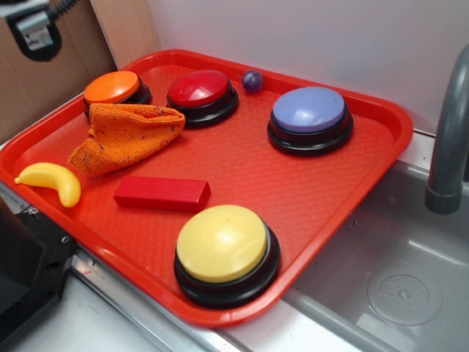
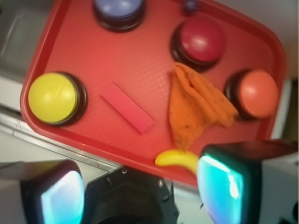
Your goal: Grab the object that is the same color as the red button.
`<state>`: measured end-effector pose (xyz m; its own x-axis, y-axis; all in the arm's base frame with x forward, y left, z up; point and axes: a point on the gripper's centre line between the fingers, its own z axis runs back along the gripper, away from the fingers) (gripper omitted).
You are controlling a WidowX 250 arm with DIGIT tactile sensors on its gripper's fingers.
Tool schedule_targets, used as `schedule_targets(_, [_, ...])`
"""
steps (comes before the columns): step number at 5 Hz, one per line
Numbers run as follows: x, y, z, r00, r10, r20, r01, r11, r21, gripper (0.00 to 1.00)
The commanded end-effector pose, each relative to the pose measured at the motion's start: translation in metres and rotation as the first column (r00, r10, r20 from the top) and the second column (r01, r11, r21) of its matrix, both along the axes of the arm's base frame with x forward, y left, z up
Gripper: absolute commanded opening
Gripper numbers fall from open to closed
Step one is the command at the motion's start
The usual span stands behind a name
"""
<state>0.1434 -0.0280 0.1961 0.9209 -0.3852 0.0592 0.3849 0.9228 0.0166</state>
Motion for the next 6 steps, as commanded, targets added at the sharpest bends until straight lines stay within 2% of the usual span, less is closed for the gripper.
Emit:
schedule_targets(1, [0.019, -0.022, -0.042, 0.878, -0.463, 0.120, 0.461, 0.886, 0.044, 1.00])
schedule_targets(2, [0.023, -0.026, -0.063, 0.765, -0.623, 0.163, 0.627, 0.779, 0.035, 1.00])
schedule_targets(3, [0.031, -0.027, -0.092, 0.742, -0.647, 0.177, 0.641, 0.762, 0.097, 1.00])
schedule_targets(4, [0.042, -0.023, -0.116, 0.721, -0.669, 0.182, 0.668, 0.740, 0.079, 1.00])
schedule_targets(6, [0.043, -0.025, -0.150, 0.705, -0.700, 0.112, 0.698, 0.713, 0.069, 1.00])
